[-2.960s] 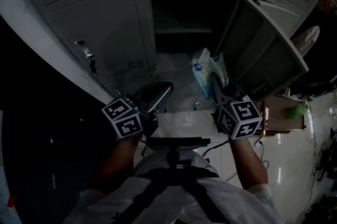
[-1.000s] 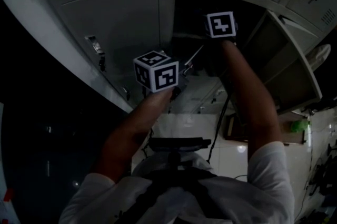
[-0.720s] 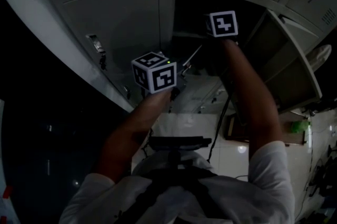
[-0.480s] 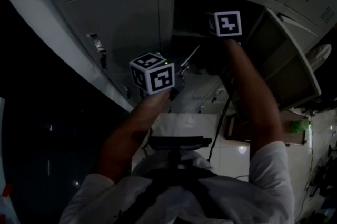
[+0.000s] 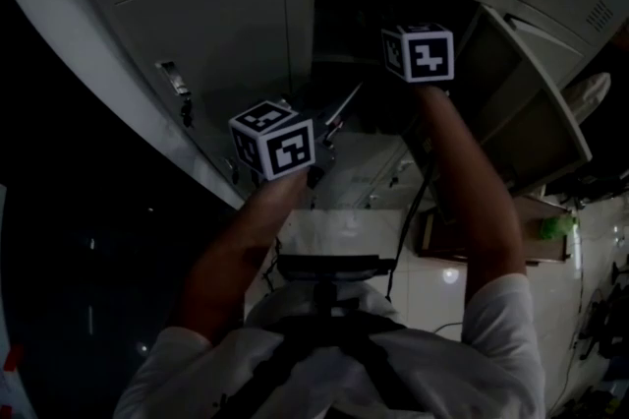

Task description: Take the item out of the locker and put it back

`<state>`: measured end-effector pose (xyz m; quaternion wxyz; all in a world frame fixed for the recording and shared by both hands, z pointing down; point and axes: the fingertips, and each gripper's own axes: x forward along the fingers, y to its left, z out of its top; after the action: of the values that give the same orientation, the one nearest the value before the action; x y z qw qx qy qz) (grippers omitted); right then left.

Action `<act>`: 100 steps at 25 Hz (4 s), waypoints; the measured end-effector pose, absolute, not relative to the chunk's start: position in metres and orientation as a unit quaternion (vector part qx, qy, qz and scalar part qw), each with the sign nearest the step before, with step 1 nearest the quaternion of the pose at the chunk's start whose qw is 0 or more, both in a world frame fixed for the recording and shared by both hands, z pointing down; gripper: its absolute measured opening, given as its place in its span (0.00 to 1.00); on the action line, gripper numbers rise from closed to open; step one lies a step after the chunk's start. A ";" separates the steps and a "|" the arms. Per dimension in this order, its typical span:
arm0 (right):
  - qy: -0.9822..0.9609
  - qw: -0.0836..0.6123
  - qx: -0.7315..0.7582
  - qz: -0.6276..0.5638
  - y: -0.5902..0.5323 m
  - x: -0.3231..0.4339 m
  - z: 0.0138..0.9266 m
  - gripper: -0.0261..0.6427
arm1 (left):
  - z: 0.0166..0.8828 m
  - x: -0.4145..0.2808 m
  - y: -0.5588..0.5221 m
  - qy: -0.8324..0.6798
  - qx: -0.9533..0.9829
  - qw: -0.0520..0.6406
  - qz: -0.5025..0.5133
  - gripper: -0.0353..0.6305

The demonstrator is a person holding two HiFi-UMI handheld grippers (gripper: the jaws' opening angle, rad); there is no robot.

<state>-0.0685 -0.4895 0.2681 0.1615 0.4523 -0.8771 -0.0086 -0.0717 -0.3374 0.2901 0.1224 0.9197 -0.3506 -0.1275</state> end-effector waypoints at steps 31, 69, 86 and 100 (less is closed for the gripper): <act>-0.904 0.088 0.418 0.020 -0.339 -0.018 0.291 0.34 | 0.305 -0.073 -0.259 -0.311 0.928 0.145 -0.146 0.06; -0.869 0.081 0.462 0.158 -0.202 0.026 0.403 0.19 | 0.392 -0.114 -0.154 -0.283 0.920 0.234 -0.136 0.06; -0.859 0.084 0.468 0.191 -0.153 0.030 0.430 0.19 | 0.415 -0.095 -0.102 -0.255 0.923 0.263 -0.120 0.06; -0.887 0.100 0.408 0.192 -0.028 0.112 0.447 0.18 | 0.419 -0.008 0.023 -0.315 0.903 0.258 -0.138 0.06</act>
<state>0.1116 -0.0284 0.4467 0.1004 0.4077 -0.8869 0.1924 -0.0078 0.0232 0.4193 0.2579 0.9030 -0.3145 -0.1383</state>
